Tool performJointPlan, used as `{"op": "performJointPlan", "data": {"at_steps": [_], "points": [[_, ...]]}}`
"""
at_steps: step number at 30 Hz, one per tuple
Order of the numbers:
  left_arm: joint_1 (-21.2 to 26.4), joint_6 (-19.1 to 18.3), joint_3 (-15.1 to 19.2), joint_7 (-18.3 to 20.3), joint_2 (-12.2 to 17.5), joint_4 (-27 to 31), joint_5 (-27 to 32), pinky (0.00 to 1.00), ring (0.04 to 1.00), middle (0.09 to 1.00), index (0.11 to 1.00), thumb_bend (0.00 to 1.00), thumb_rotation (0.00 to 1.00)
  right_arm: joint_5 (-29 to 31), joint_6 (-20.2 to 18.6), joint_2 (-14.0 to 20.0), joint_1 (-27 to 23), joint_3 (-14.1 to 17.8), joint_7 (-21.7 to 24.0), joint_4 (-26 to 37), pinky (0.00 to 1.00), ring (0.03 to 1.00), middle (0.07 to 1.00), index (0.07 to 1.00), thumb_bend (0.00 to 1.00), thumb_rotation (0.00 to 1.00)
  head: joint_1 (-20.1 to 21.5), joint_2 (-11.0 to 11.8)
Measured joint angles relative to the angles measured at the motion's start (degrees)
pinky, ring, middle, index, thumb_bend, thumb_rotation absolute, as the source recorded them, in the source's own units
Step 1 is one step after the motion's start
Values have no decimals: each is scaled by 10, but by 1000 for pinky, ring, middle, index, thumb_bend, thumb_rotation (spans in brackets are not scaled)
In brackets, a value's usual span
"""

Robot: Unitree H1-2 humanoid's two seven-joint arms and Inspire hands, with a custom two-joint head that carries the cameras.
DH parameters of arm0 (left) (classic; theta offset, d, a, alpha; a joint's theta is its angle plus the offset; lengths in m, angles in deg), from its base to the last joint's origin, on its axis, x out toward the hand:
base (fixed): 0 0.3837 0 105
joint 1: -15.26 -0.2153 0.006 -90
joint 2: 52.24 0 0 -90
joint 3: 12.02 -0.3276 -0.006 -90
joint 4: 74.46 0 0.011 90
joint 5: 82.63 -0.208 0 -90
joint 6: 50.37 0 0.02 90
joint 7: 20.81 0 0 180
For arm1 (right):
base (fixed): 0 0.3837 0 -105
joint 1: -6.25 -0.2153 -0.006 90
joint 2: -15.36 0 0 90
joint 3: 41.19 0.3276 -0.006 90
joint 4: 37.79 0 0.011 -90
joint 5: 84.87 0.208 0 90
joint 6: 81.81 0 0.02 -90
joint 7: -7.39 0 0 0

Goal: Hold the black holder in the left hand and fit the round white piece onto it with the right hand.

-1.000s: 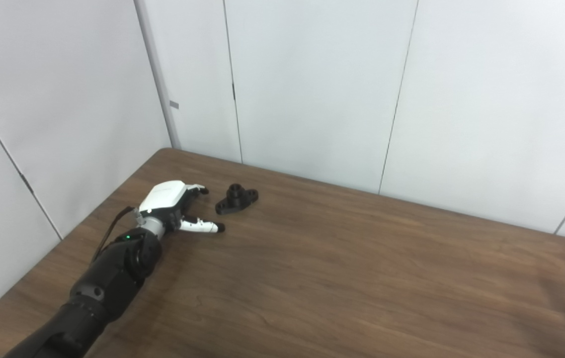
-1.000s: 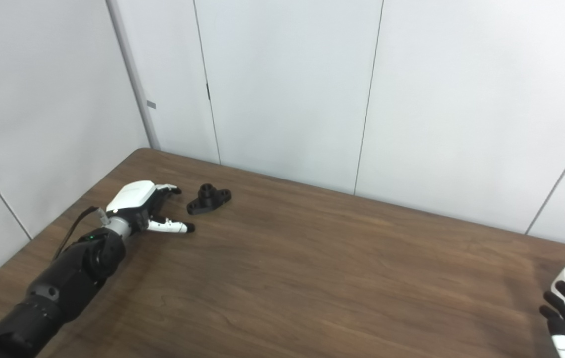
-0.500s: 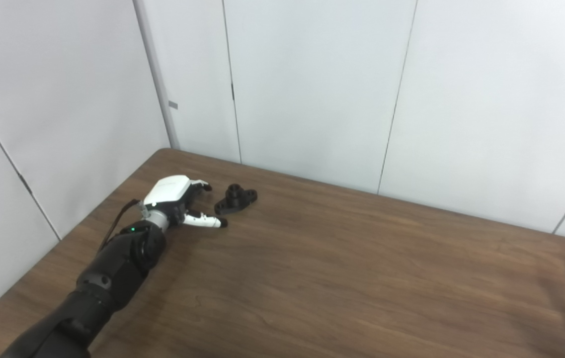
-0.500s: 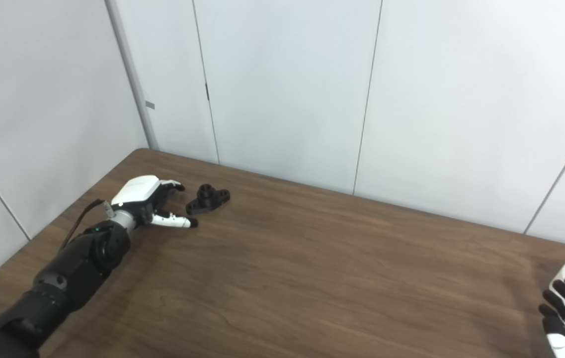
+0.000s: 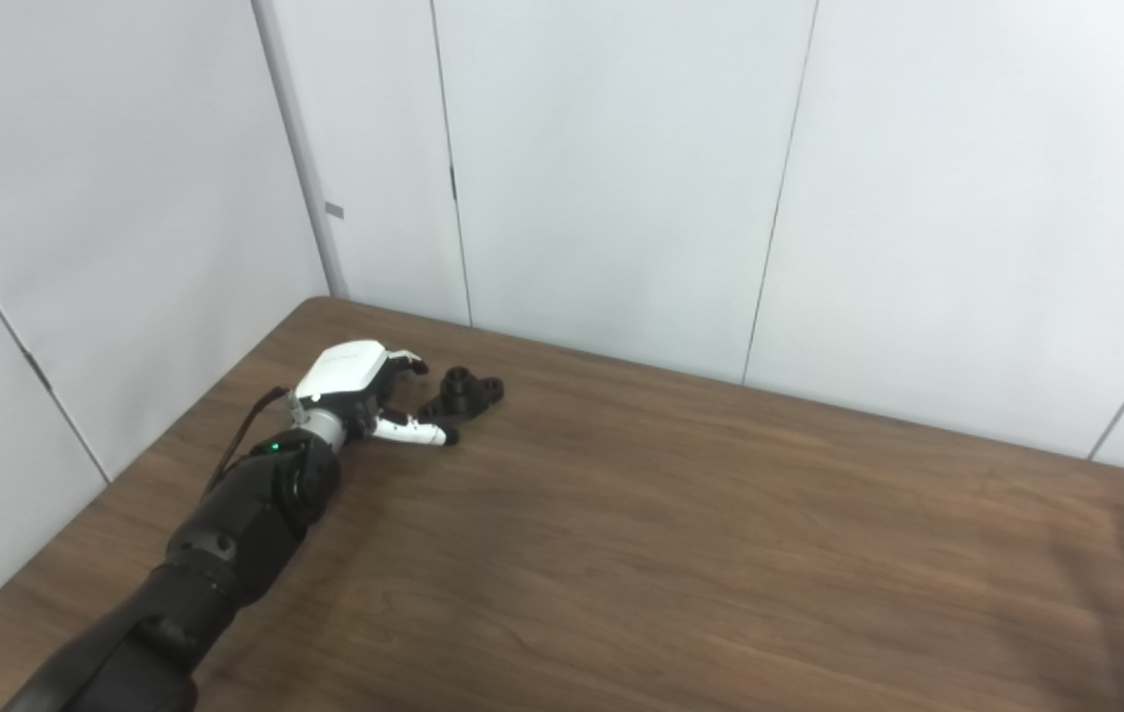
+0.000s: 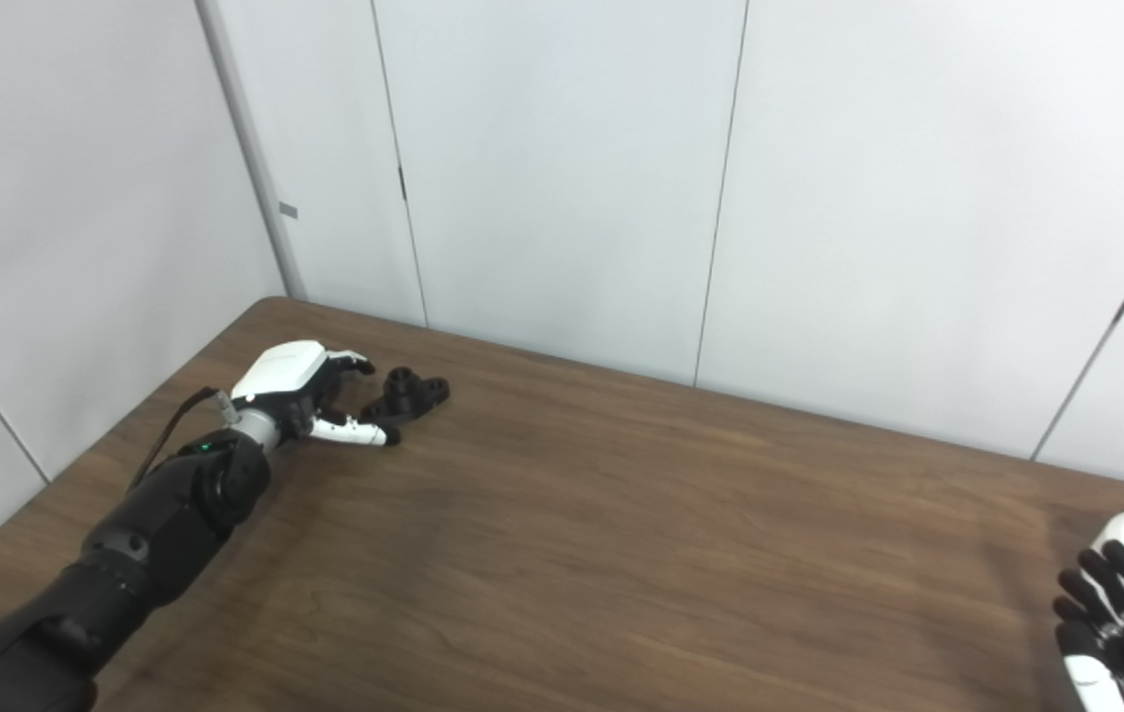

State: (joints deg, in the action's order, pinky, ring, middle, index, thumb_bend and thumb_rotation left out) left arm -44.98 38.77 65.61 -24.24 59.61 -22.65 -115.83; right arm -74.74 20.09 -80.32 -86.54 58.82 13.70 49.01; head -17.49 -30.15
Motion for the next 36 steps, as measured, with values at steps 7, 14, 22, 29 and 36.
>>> {"op": "performJointPlan", "data": {"at_steps": [7,14,22,29,36], "points": [[0,15,-7,-2,-1,2,0,788,868,861,814,871,517,-3,0,-2,-1,0,0,0,828,852,878,885,422,517,-1,-4],[-1,27,-13,-4,-3,2,0,806,864,853,805,869,458,-3,0,-1,-3,0,1,-1,836,862,889,897,407,520,-5,-11],[-3,35,-14,-4,-3,2,2,808,875,861,797,868,422,-2,0,-1,-3,0,1,-1,863,872,899,906,378,513,-6,-15],[-6,32,-16,-2,-3,8,2,818,884,871,799,853,493,2,0,-1,-3,0,2,-1,869,875,902,910,384,509,-10,-17],[-5,31,-15,-2,-3,8,2,811,883,871,784,844,477,3,2,0,-3,0,2,-4,879,887,907,913,381,513,-10,-18]]}}
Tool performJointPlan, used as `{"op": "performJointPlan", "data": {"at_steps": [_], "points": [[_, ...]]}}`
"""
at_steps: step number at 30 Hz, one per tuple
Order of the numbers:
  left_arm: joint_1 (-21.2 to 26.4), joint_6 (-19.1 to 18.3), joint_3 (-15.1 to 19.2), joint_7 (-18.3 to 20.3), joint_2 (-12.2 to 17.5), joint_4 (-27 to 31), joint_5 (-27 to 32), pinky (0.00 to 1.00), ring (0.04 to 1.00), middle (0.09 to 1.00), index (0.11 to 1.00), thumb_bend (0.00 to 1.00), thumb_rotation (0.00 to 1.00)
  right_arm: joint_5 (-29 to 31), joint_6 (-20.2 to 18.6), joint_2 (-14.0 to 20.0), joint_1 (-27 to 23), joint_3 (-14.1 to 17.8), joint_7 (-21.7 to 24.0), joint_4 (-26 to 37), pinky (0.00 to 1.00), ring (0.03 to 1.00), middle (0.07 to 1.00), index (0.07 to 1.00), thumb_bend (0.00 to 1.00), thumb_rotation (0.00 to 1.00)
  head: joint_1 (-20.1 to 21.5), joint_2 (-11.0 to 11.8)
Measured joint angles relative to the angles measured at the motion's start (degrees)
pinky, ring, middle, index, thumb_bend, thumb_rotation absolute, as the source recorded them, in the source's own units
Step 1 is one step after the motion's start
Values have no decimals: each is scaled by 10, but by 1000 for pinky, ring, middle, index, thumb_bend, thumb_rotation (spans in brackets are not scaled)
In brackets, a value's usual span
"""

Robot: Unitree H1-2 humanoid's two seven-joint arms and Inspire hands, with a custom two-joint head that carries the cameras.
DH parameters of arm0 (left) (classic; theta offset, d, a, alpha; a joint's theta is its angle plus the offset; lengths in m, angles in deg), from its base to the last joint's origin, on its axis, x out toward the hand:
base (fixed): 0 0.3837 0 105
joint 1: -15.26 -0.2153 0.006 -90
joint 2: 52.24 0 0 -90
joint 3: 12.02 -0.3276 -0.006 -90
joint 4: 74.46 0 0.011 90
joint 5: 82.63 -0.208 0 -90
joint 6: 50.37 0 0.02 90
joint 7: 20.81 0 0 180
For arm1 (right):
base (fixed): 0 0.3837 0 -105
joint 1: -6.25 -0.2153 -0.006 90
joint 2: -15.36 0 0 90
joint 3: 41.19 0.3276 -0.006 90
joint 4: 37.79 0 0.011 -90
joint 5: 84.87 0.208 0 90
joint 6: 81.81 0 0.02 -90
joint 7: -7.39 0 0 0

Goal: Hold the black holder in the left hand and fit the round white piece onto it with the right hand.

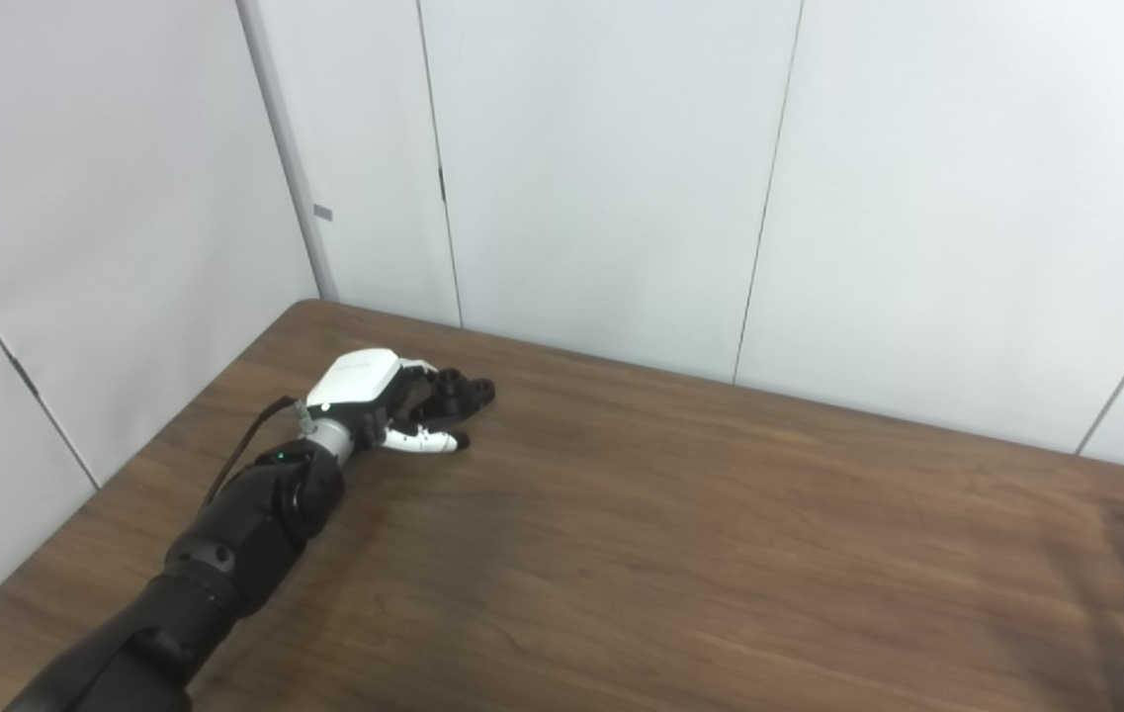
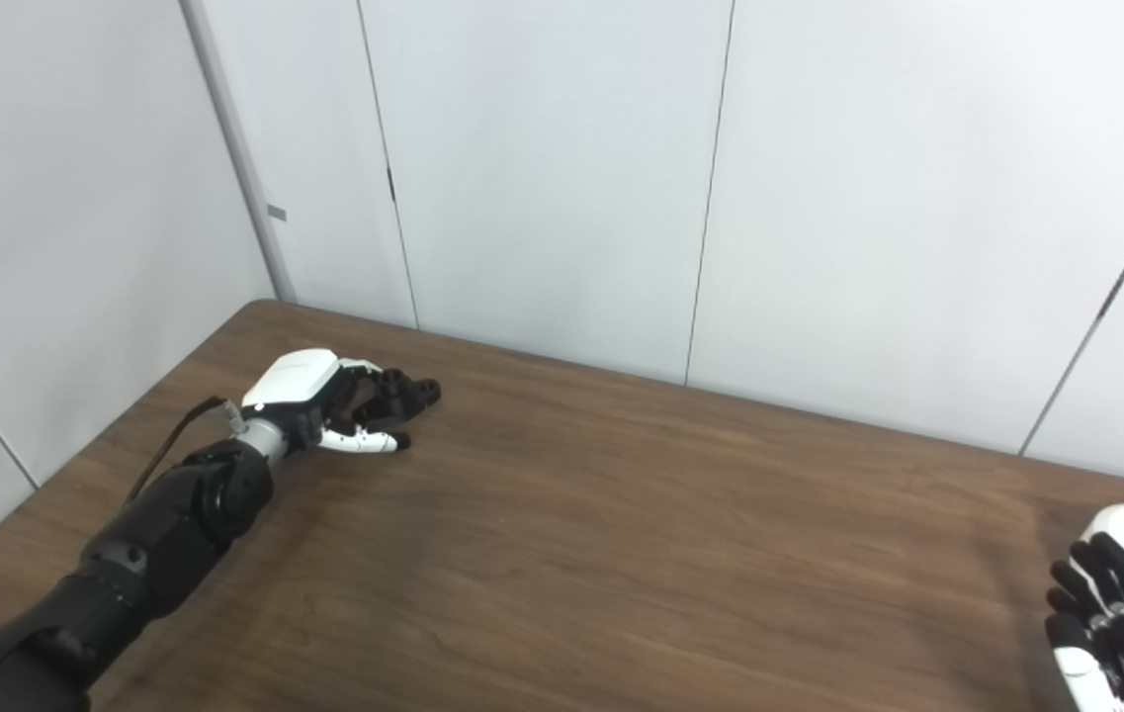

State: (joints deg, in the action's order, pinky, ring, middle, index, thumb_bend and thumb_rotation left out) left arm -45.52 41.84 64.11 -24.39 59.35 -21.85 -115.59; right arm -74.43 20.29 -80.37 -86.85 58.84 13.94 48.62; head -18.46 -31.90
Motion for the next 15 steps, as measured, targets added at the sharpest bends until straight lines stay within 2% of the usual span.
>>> {"op": "performJointPlan", "data": {"at_steps": [10,15], "points": [[10,5,7,-3,-9,-22,14,818,875,864,770,847,469,2,15,1,0,0,0,-3,865,876,900,908,414,533,4,-1],[22,18,16,-31,-25,-54,19,801,850,838,736,827,354,3,16,1,1,0,0,-2,857,865,897,906,424,534,9,-2]]}}
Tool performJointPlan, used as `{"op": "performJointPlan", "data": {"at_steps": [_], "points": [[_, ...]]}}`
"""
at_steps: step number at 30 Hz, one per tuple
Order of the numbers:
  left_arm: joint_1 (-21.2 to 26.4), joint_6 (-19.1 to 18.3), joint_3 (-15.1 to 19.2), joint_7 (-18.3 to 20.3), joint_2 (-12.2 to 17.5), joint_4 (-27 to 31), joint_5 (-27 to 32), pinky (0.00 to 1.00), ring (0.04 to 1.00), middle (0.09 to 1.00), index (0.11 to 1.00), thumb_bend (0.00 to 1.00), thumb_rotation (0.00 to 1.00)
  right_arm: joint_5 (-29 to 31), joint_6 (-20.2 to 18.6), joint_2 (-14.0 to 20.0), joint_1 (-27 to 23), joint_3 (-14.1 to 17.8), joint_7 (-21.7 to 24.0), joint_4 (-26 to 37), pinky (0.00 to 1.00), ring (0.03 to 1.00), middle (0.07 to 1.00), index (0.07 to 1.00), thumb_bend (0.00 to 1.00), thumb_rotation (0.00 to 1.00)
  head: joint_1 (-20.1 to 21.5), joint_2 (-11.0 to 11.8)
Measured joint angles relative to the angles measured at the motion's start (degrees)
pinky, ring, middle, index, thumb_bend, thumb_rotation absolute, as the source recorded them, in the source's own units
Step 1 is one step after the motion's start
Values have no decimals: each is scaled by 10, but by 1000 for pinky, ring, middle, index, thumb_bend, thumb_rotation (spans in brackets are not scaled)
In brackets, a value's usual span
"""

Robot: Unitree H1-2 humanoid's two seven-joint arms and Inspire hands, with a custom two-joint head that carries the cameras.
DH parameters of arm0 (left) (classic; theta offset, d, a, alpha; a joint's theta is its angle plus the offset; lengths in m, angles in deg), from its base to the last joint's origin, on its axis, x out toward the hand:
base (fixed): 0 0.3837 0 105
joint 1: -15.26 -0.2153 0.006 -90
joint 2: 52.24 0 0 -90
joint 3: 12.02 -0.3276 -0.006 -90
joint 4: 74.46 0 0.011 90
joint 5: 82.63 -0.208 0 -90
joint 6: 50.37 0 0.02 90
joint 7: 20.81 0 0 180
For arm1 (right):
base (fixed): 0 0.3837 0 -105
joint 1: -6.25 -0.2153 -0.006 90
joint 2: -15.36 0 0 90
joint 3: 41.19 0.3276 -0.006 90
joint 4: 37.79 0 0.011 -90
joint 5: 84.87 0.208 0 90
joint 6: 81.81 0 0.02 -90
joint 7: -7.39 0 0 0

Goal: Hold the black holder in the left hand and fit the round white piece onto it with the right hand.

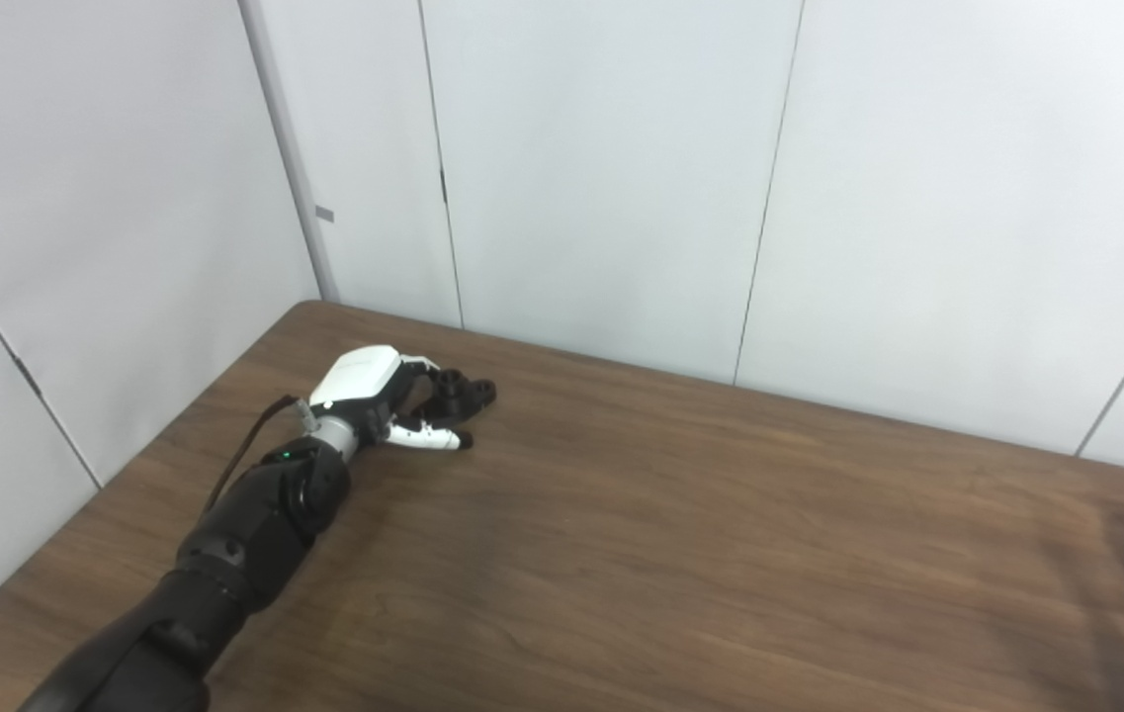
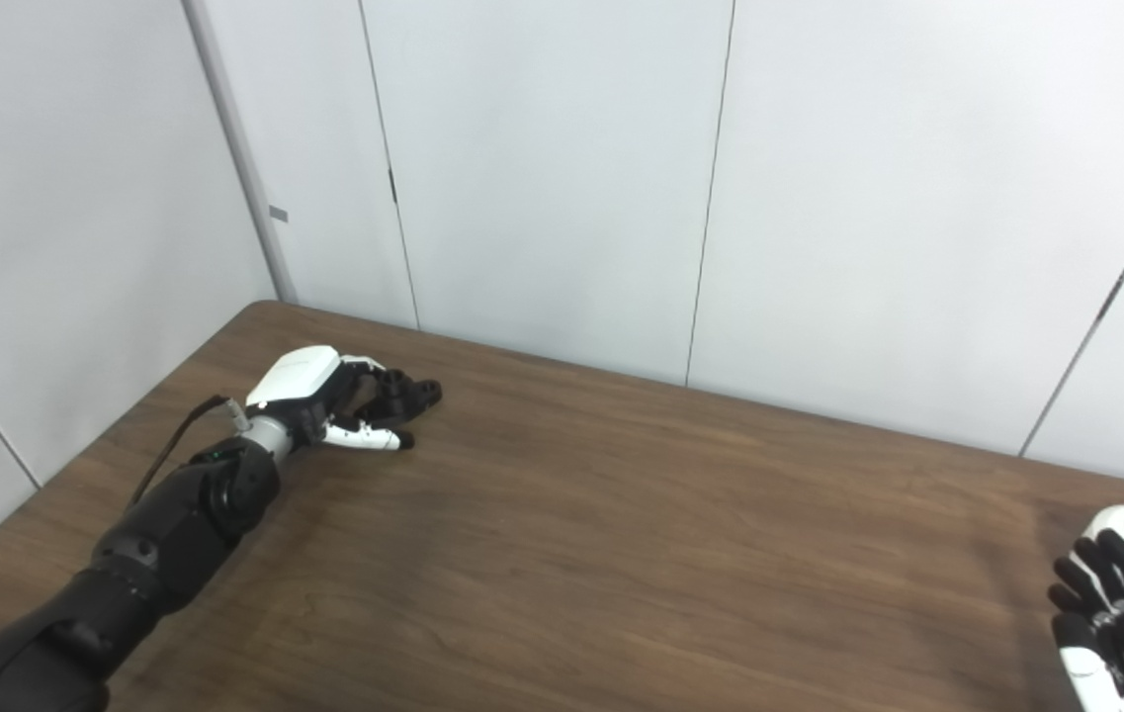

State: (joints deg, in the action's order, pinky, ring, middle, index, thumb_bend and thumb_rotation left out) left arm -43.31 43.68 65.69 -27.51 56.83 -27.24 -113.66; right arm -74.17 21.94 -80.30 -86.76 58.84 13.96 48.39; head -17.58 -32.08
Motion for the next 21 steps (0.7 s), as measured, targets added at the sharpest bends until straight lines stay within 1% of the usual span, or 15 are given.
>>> {"op": "performJointPlan", "data": {"at_steps": [1,3,4,5,8,9,10,11,12,15,21], "points": [[3,2,1,-7,-3,-6,1,800,848,837,733,826,342,0,0,0,0,0,0,0,857,866,898,907,424,533,0,0],[6,11,3,-22,-10,-20,4,784,829,816,706,853,265,3,0,0,1,0,0,2,851,865,899,898,413,518,3,0],[9,16,4,-34,-14,-30,5,782,827,813,701,857,249,5,0,0,2,0,0,4,850,865,899,895,410,514,4,-1],[12,20,5,-44,-18,-38,7,778,822,805,687,863,214,7,0,0,3,0,0,6,846,862,897,894,412,527,4,-2],[23,34,2,-68,-27,-65,9,786,817,790,648,858,166,3,-1,-2,10,-2,-1,16,846,859,896,895,417,536,10,-5],[25,36,0,-75,-29,-70,9,789,817,780,614,844,112,2,-1,-3,10,-2,-1,18,848,862,896,895,425,537,11,-6],[28,39,-2,-84,-31,-80,9,794,816,767,553,687,83,1,-2,-3,11,-3,-1,18,845,862,896,893,428,536,11,-8],[31,44,-3,-92,-34,-88,9,798,811,749,520,606,66,1,-2,-3,11,-3,-1,19,842,861,895,891,428,529,11,-8],[32,47,-6,-101,-36,-93,9,807,809,736,500,556,55,1,-2,-4,11,-3,-1,19,839,860,894,891,425,524,11,-8],[33,56,-17,-112,-39,-101,8,847,825,729,487,524,47,1,-3,-6,12,-3,-2,22,831,855,889,887,414,515,9,-10],[36,56,-45,-111,-27,-93,3,880,845,728,485,522,49,2,-5,-9,13,-3,-2,25,877,878,901,899,409,515,8,-15]]}}
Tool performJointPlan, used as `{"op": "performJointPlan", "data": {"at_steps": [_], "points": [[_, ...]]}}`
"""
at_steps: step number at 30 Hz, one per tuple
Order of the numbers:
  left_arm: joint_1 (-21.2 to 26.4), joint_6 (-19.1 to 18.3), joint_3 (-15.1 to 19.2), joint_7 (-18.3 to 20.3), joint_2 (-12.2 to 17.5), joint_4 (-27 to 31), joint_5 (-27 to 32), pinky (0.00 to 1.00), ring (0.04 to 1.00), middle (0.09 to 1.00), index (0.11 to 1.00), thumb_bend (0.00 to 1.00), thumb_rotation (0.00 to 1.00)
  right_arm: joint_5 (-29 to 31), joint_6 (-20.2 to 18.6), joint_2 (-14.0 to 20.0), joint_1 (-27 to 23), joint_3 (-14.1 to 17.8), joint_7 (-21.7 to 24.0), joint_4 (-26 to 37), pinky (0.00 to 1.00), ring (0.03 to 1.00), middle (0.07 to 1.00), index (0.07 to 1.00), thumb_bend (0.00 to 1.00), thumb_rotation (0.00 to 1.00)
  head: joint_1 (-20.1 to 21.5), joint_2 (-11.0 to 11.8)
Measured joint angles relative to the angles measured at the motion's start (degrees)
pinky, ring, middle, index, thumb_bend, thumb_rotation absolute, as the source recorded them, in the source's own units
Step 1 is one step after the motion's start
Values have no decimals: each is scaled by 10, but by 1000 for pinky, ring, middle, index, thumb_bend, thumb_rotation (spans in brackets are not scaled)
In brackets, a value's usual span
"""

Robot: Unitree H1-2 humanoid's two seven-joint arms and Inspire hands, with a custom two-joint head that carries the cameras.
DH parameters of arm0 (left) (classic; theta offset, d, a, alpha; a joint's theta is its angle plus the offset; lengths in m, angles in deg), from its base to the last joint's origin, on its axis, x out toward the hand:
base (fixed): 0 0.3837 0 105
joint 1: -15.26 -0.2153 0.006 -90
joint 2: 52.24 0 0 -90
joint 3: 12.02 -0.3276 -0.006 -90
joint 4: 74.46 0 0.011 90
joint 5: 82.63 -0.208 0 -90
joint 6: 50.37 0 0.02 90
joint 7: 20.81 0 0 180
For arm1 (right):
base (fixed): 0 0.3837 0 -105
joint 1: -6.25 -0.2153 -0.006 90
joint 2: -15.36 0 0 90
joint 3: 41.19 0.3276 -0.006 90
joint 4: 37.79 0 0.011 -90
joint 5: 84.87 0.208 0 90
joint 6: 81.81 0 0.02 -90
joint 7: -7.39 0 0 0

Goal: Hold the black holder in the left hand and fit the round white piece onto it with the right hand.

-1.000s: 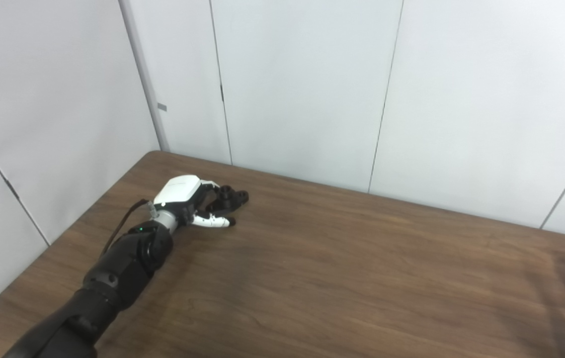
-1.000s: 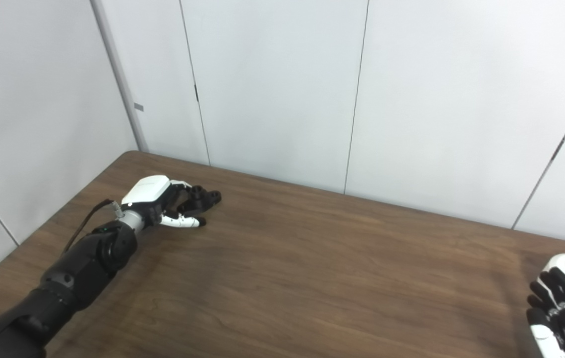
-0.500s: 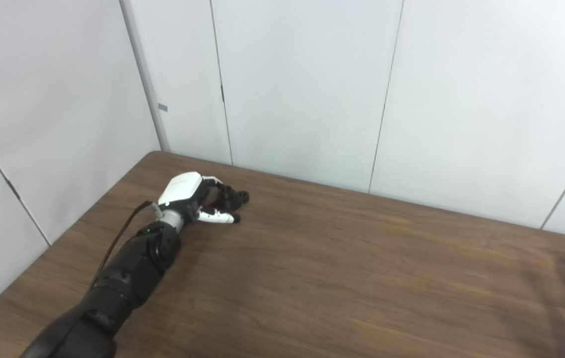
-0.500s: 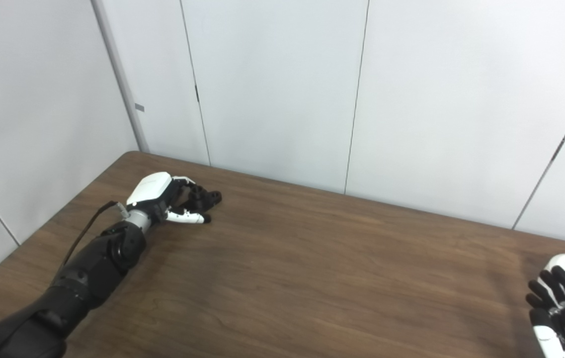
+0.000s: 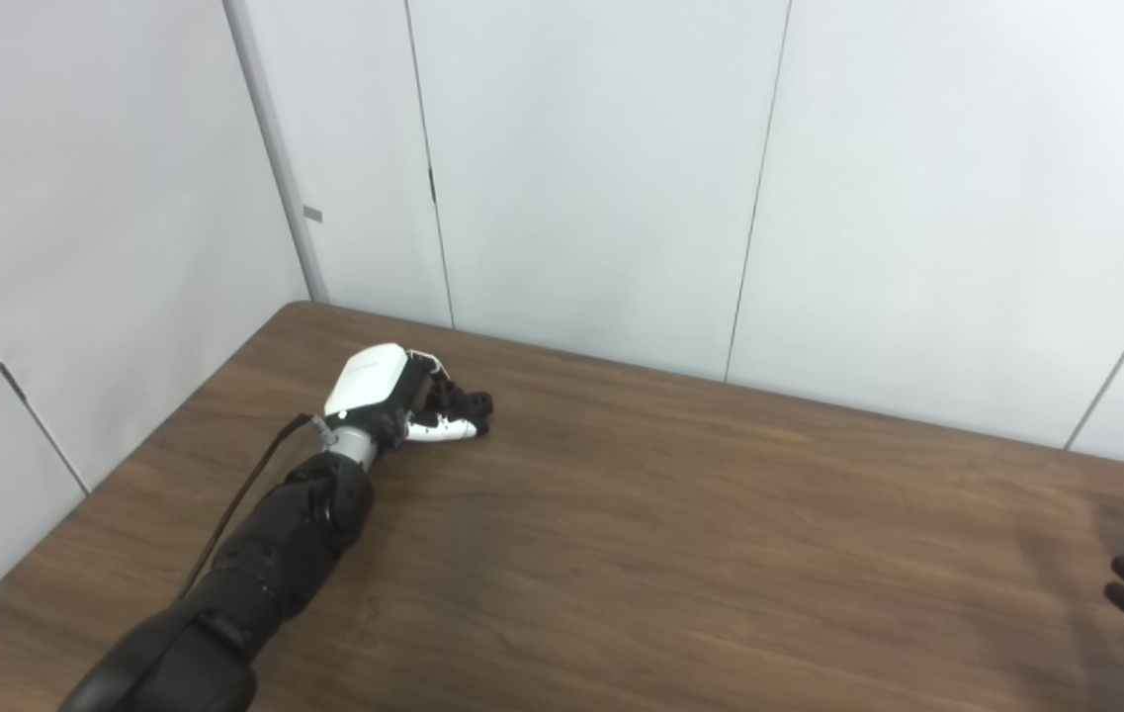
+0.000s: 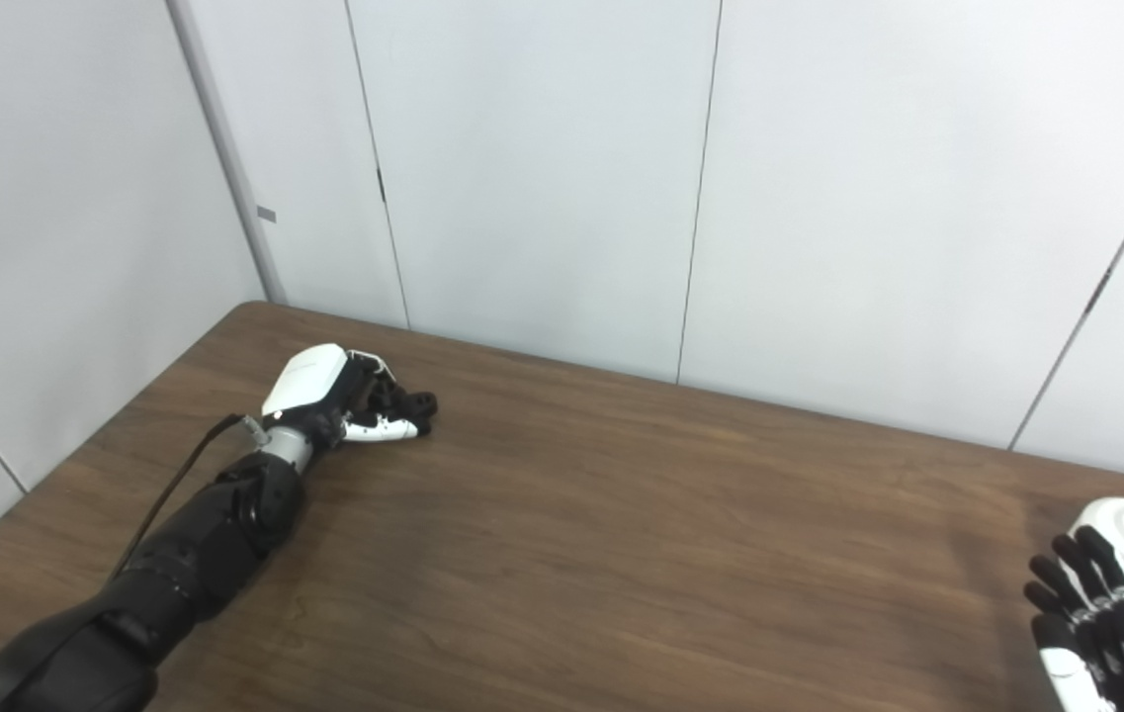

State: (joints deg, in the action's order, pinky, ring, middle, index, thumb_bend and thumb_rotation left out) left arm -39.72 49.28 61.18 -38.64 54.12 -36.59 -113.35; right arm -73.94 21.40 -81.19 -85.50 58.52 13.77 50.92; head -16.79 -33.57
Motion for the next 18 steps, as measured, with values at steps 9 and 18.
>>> {"op": "performJointPlan", "data": {"at_steps": [9,18], "points": [[-9,0,-21,15,18,32,-8,949,876,736,485,523,51,3,-12,-3,-1,2,0,2,906,884,908,905,425,520,-4,-4],[-26,-1,-21,31,20,76,-11,992,901,739,485,523,52,-1,-12,-3,-2,2,-1,1,898,885,910,912,439,539,-1,-6]]}}
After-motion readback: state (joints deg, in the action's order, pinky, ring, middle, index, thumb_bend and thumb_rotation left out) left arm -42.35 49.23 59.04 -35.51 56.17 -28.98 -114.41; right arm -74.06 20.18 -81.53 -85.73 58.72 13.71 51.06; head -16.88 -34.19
